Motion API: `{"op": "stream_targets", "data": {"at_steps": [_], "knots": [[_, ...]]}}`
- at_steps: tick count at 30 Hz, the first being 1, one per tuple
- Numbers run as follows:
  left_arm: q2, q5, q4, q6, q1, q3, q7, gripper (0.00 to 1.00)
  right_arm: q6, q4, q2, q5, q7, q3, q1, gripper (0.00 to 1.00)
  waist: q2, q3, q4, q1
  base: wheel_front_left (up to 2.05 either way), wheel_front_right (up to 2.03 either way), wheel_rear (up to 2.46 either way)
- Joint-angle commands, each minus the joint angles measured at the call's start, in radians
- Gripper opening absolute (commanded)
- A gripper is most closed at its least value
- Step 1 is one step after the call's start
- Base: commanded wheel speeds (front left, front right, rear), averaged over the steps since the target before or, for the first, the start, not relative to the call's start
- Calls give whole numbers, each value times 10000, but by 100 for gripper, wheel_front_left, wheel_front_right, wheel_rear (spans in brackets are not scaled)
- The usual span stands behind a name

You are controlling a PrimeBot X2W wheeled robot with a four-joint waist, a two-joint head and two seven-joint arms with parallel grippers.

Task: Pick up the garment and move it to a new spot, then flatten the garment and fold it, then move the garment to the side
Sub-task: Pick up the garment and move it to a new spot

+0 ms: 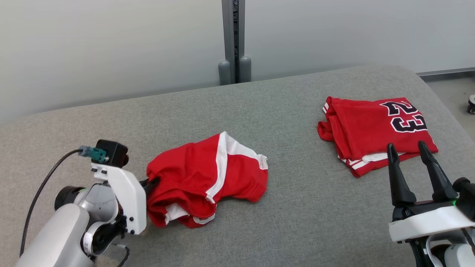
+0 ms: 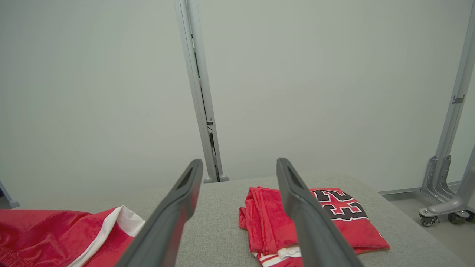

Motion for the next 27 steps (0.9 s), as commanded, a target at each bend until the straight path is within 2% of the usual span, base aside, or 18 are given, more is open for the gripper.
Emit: {"op": "stream_targets", "data": {"at_steps": [1,6,13,20,27], "knots": [[110,166,652,55,178,59,-343,100,19,14,-85,34,46,38,77,100,0,-12,44,0,0,0,0],[-143,209,1811,-209,328,-26,-1186,100,19,56,-87,49,115,169,135,100,0,-114,224,0,0,0,0],[-318,508,1759,-270,267,110,-2771,100,19,68,-95,47,132,243,255,100,0,-282,522,0,0,0,0],[-102,1273,74,510,758,485,-4464,100,19,-89,-118,-11,179,79,521,100,0,-436,856,0,0,0,0],[190,2109,-1913,1993,2146,1155,-6036,100,19,-376,57,-163,41,-254,1011,100,0,-484,1062,0,0,0,0]]}}
